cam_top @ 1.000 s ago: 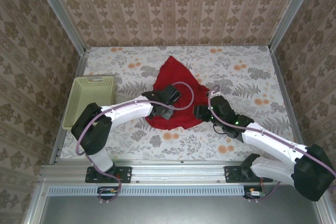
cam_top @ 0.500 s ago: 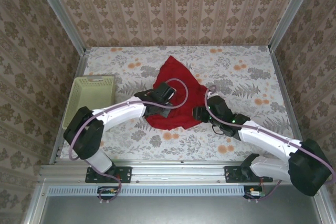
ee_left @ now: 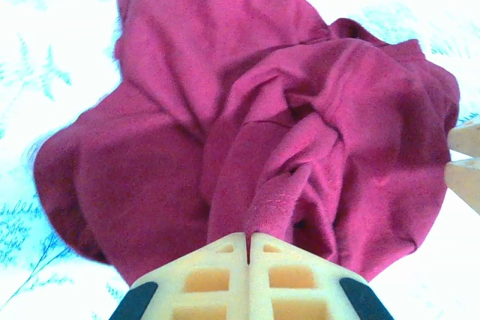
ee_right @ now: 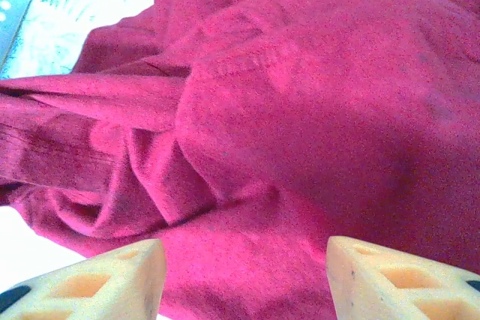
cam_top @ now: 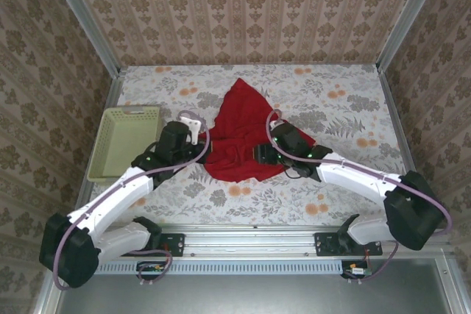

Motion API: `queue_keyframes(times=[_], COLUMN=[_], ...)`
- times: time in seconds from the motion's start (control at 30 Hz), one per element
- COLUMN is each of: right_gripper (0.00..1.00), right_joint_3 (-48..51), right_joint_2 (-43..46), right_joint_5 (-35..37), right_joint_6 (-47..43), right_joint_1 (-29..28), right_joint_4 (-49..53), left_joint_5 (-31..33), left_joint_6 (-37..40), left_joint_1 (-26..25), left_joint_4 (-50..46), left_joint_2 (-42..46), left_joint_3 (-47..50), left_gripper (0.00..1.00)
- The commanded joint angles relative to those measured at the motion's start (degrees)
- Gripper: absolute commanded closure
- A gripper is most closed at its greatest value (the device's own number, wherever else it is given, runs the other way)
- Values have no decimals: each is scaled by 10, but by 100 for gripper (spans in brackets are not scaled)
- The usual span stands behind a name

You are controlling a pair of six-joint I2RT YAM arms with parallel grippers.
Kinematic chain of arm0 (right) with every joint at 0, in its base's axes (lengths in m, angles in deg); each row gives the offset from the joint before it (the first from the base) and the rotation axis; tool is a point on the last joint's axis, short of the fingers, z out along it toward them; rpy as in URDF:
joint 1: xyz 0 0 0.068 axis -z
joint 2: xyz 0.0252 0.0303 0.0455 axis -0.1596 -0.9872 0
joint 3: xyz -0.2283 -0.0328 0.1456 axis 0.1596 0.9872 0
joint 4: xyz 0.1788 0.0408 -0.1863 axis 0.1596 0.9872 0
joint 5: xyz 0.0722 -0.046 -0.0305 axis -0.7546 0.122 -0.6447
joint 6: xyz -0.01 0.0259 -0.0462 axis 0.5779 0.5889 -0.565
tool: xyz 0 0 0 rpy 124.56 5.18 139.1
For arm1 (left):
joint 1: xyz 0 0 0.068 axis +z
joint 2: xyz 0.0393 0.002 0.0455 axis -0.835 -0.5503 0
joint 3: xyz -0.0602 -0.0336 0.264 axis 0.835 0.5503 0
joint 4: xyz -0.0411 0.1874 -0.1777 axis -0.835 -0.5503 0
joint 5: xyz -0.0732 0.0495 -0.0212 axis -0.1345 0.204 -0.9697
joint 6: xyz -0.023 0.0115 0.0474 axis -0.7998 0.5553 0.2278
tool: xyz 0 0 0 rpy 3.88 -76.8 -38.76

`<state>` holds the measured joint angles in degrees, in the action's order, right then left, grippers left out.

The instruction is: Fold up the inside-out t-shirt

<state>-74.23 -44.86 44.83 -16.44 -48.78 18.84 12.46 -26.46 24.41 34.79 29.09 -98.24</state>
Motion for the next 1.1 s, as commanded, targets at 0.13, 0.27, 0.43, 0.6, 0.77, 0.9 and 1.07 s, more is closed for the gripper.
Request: queue_keyframes(times=[0.13, 0.27, 0.43, 0.6, 0.77, 0.9, 1.07], right_gripper=[40, 40, 40, 39, 39, 39, 39], right_joint_3=[-95, -133, -127, -95, -68, -51, -32], right_joint_2=[-89, -120, -103, -71, -46, -24, 8], right_joint_5=[7, 41, 38, 49, 61, 66, 69], right_joint_6=[-32, -25, -34, -38, -37, -36, -39], right_joint_1=[-22, -23, -23, -22, -21, -20, -16], right_joint_4=[50, 84, 81, 73, 65, 61, 60], left_joint_5=[-66, -28, 43, 134, 92, 64, 61], left_joint_6=[-49, -51, -71, -145, -244, -291, -313], left_joint_1=[85, 110, 104, 30, -26, -31, -31], left_joint_4=[23, -58, -142, -230, -174, -90, -40], left_joint_2=[-13, -99, -103, -9, 3, -29, -76], left_joint_3=[22, -24, -56, -78, -50, -25, -25], left_gripper=[100, 92, 65, 55, 49, 49, 49])
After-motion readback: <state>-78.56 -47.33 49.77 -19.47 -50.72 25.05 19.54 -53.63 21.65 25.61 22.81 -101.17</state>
